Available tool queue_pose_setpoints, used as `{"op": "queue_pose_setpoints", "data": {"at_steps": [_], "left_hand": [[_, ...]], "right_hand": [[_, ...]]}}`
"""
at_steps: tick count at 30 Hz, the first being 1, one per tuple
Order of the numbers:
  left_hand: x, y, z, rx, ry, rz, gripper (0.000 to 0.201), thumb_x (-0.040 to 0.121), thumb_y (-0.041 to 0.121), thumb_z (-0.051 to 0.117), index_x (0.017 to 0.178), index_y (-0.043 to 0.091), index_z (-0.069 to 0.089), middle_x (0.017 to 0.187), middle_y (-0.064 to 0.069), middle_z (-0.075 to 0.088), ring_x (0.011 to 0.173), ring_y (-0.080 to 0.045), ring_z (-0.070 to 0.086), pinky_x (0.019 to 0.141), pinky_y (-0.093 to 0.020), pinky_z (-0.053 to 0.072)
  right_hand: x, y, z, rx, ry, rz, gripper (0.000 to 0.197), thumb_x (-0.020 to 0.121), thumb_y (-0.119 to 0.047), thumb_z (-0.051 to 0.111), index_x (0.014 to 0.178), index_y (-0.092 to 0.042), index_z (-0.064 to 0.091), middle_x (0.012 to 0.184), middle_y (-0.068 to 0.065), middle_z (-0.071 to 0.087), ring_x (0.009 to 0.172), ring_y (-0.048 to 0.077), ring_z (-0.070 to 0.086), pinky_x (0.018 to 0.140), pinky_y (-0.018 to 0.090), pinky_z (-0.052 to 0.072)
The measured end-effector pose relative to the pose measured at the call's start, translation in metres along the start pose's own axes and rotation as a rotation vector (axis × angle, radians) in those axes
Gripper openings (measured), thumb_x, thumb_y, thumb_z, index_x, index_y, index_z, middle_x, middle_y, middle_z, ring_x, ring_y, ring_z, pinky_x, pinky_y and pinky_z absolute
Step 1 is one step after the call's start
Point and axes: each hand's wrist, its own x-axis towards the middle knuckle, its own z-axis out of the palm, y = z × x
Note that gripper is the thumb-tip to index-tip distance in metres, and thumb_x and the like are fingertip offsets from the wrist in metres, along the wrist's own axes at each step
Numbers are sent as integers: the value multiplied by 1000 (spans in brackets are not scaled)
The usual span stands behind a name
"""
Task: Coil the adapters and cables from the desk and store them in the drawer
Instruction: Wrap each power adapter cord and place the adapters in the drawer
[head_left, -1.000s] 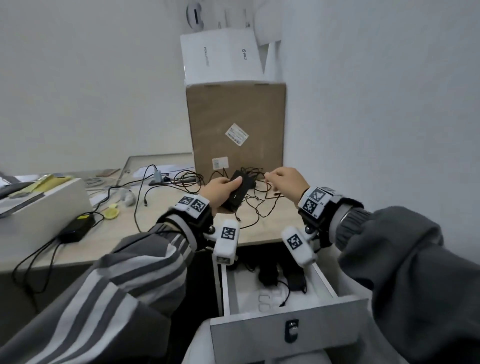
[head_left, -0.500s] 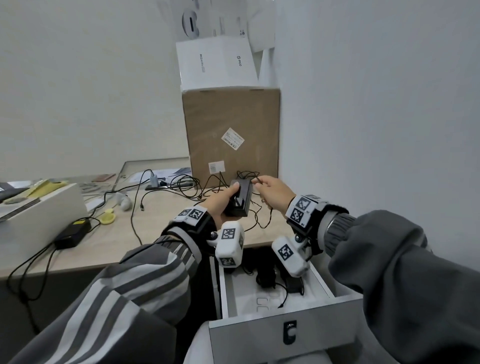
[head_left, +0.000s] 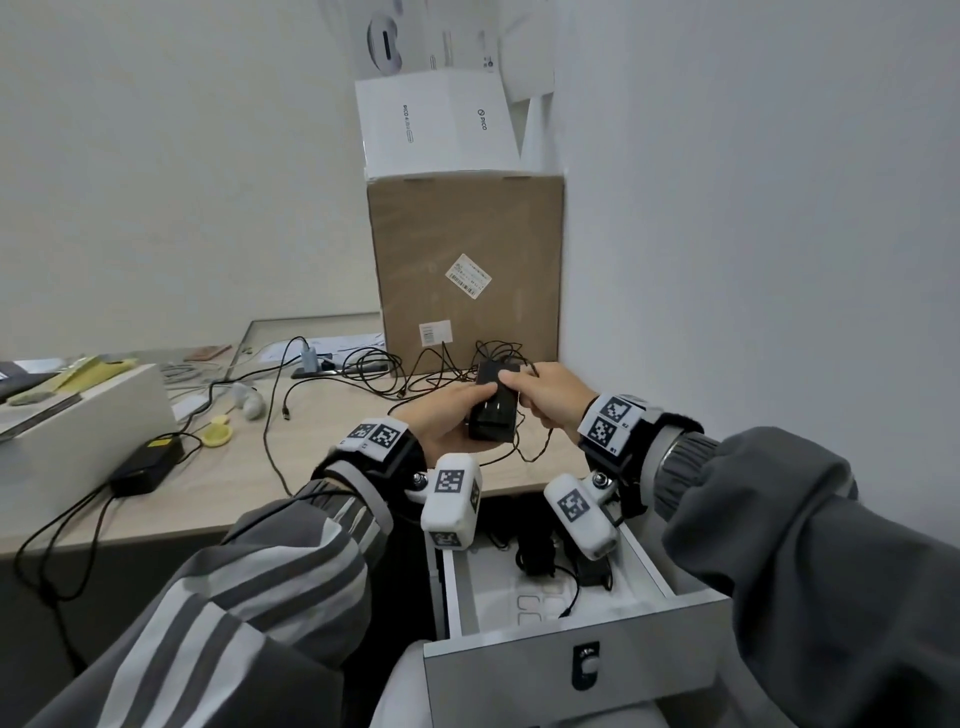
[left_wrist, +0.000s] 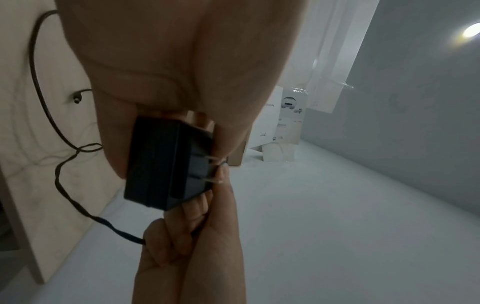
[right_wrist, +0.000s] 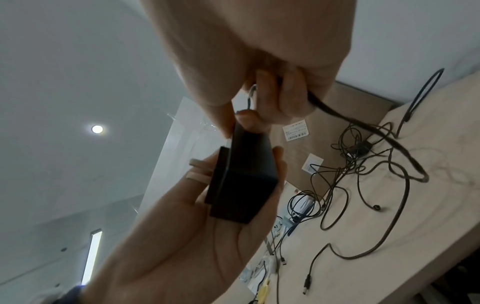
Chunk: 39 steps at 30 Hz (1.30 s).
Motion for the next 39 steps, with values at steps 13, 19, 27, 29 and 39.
{"op": "queue_pose_setpoints", "data": {"at_steps": [13,19,27,29,39], "left_hand": [[16,-11,-14,306,523,193,36,98,27,49,132,17,41,115,-9,58,98,-33,63,75,-45,57],[25,10,-47,263,708,239,35,96,30,50,126,13,45,114,-14,62,98,-36,62,79,-53,56],[21,13,-99,-78,820,200,33,97,20,49,128,8,47,115,-17,58,95,-36,58,75,-51,54],[20,8,-98,-174,766,188,32,98,19,49,128,7,48,111,-15,55,96,-35,57,75,-48,52],[25,6,-39,-256,421,79,34,99,28,49,125,6,50,98,-14,56,81,-27,57,43,-30,54]], "right_hand": [[-8,-14,-9,-62,16,-94,6,88,-10,61,86,-5,65,62,2,54,59,15,47,58,22,41],[4,-25,-25,-289,99,-179,11,89,-16,59,84,-11,67,63,-6,56,57,8,49,64,25,43],[8,-27,-81,-579,265,-199,12,89,-20,60,83,-14,68,66,-13,51,62,3,44,55,17,31],[8,-22,-90,-541,297,-144,16,89,-19,59,86,-9,70,63,-9,49,57,5,41,53,21,29],[-9,-18,-60,-282,55,142,49,89,-15,60,131,0,38,86,7,57,69,13,56,53,17,41]]}}
